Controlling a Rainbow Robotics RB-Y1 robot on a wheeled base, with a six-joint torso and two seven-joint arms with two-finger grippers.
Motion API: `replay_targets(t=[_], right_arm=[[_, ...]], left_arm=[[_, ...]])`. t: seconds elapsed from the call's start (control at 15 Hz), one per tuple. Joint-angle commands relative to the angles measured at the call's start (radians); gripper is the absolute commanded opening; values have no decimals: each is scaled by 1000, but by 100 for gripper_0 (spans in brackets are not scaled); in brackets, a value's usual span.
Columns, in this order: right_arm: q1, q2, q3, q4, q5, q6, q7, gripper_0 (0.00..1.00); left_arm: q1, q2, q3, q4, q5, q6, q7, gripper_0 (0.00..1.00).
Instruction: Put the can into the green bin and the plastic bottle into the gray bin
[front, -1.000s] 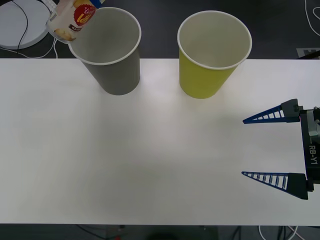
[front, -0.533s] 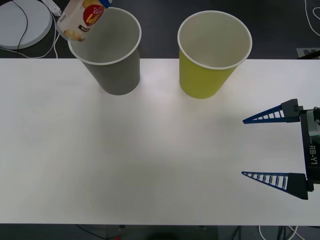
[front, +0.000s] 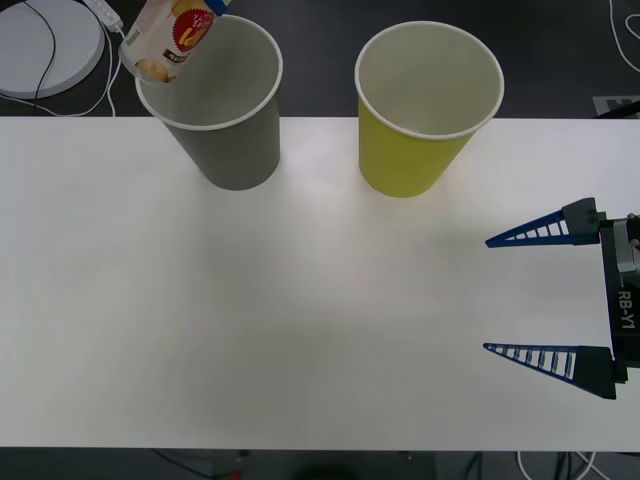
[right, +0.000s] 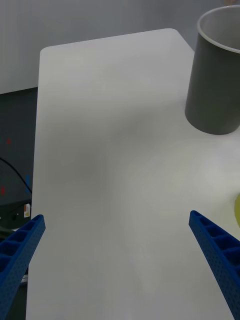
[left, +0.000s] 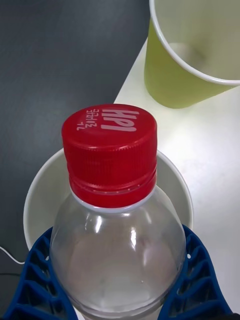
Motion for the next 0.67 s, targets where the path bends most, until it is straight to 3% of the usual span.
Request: replay_targets(t=[0.07,0.67], right_arm=[[0,0,0,0,0,0,0,100],[0,0,0,0,0,0,0,100]], left_arm=[[0,2,1,3,3,-1,-3,100],[0,2,-1,4,5,9,8,100]])
